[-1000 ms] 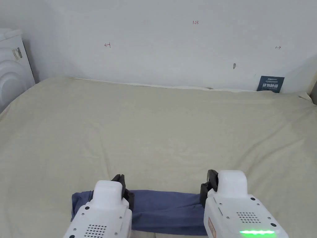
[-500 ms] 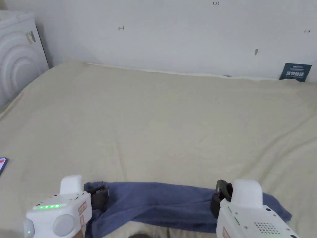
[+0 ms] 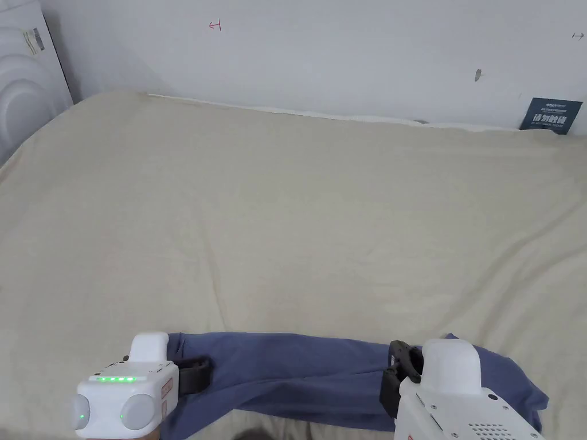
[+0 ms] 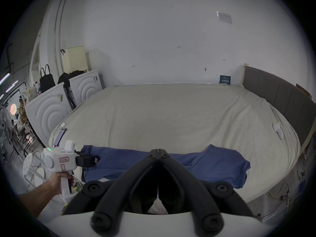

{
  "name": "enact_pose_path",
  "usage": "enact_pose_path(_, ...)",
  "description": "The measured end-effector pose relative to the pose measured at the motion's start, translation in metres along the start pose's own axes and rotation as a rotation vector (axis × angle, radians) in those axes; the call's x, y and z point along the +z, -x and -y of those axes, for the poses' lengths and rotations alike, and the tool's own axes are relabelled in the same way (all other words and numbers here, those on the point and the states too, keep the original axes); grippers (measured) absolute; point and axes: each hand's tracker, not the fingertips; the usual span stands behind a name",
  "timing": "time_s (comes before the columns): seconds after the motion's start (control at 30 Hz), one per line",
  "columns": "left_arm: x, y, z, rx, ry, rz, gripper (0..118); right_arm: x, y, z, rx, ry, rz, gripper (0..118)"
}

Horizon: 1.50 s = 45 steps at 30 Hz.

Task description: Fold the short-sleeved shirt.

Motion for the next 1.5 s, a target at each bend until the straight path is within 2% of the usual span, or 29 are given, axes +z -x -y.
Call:
enact_pose_path(0.03,0.005,-0.003,0.000,0.010,-0.014,-0.016,86,0.000,0.002,-0.001,0.007,0.008,0.005,1)
enact_pose_path(0.07,0.013,-0.005,-0.001,0.019,-0.051,-0.020,38,-0.001,0.002,-0.002,0.014,0.012,0.006,1)
enact_pose_path(0.1,0.022,-0.010,-0.002,0.013,-0.091,-0.050,12,-0.001,0.002,-0.002,0.018,0.009,0.006,1)
enact_pose_path(0.13,0.028,-0.008,-0.002,0.003,-0.102,-0.015,12,-0.001,0.002,-0.002,0.015,0.009,0.003,1)
enact_pose_path(0.17,0.027,-0.016,-0.002,0.029,-0.095,0.089,12,-0.002,0.003,-0.003,0.007,0.008,-0.003,1)
enact_pose_path(0.23,0.045,-0.035,-0.013,-0.099,-0.165,-0.052,12,-0.002,0.004,-0.004,0.002,0.006,-0.007,1)
enact_pose_path(0.33,0.051,-0.033,-0.037,-0.016,-0.168,-0.011,12,-0.001,0.003,-0.006,0.005,-0.001,-0.002,1)
enact_pose_path(0.37,0.051,-0.033,-0.045,-0.019,-0.167,-0.030,12,0.000,0.002,-0.006,0.006,-0.002,-0.003,1)
enact_pose_path(0.43,0.054,-0.028,-0.061,-0.110,-0.163,-0.112,12,0.000,0.000,-0.008,0.005,0.000,0.007,1)
enact_pose_path(0.5,0.057,-0.016,-0.073,-0.121,-0.180,-0.138,12,0.001,-0.003,-0.008,-0.002,-0.004,0.013,1)
enact_pose_path(0.67,0.072,0.035,-0.070,-0.072,-0.168,-0.242,12,0.000,-0.008,-0.007,-0.017,0.007,0.020,1)
enact_pose_path(0.8,0.079,0.045,-0.059,-0.051,-0.154,-0.247,12,0.001,-0.007,-0.011,-0.006,0.000,0.013,1)
enact_pose_path(1.1,0.109,-0.064,-0.055,-0.083,-0.261,-0.016,12,-0.004,0.002,-0.031,0.001,-0.058,-0.022,1)
enact_pose_path(1.33,0.068,-0.157,-0.036,-0.142,-0.159,0.088,12,-0.001,-0.003,-0.031,-0.007,-0.078,-0.027,1)
enact_pose_path(1.5,0.026,-0.198,-0.020,-0.176,-0.122,0.083,13,0.009,-0.022,-0.030,0.001,-0.072,0.022,1)
